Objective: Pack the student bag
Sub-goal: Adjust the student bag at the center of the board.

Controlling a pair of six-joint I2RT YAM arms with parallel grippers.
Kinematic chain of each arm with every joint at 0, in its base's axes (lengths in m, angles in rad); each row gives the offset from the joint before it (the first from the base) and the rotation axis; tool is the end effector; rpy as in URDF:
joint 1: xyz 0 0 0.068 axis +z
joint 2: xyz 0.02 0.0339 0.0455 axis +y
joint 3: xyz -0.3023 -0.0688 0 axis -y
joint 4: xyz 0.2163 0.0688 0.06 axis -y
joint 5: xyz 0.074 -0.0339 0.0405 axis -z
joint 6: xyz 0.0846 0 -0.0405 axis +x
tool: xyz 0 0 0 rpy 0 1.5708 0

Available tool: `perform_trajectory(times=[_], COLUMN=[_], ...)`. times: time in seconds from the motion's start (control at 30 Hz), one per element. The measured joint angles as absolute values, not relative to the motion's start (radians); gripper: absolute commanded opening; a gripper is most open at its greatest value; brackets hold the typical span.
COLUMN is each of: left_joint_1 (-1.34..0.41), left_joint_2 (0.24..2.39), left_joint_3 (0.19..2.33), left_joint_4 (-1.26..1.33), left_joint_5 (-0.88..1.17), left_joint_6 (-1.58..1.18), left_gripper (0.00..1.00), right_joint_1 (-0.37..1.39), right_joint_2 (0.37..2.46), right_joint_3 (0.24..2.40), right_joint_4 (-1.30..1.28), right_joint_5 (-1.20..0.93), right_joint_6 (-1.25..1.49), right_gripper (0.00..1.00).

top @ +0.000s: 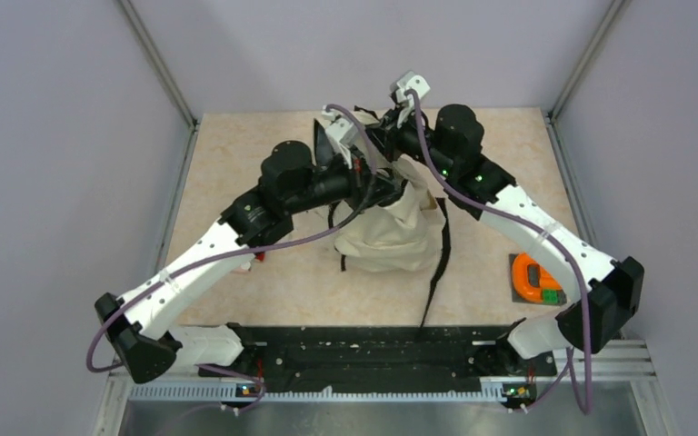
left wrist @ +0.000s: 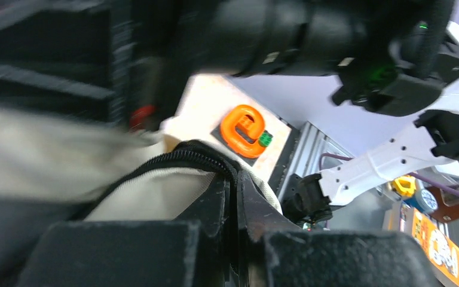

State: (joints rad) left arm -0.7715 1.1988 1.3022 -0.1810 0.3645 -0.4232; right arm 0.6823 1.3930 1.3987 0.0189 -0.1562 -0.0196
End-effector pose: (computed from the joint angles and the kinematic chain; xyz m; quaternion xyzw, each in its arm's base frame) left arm 0.1737 -0.2110 0.4653 0.2463 0.6896 -0.4857 0.4774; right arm 0.2556 0.2246 0.4761 -0.2918 0.6346 0.2837 0.6570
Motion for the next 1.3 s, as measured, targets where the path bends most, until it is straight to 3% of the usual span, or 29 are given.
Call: perform_trajectory(times=[0.23, 0.27, 0.43, 0.53, 0.93, 1.3], left_joint_1=[-0.867, -0.870, -0.872, -0.869, -0.868, -0.793], left_joint_2=[1.320, 1.324, 1.308, 1.223, 0.739, 0.904], left_joint_3=[1.359, 1.359, 1.334, 1.241, 0.934, 0.810], left_joint_4=[-0.097, -0.098, -0.112, -0.116, -0.194, -0.146], left_joint_5=[0.329, 0.299, 0.174, 0.148, -0.107, -0.066], left_joint_6=[-0.408, -0.392, -0.307, -0.268, -0.240, -0.305], left_gripper=[0.00, 0.04, 0.70, 0.87, 0.98, 0.95], right_joint_1=[0.625, 0.612, 0.558, 0.552, 0.553, 0.553], right_joint_2=[1.475, 1.480, 1.485, 1.472, 1.438, 1.471], right_joint_3=[1.413, 1.401, 1.315, 1.246, 1.110, 1.170], right_joint_4=[0.027, 0.046, 0.150, 0.228, 0.262, 0.210], right_joint_5=[-0.295, -0.305, -0.331, -0.348, -0.405, -0.471], right_joint_6=[-0.016, -0.010, 0.023, 0.042, 0.101, 0.123], right_gripper=[0.03, 0.03, 0.02, 0.02, 0.04, 0.07])
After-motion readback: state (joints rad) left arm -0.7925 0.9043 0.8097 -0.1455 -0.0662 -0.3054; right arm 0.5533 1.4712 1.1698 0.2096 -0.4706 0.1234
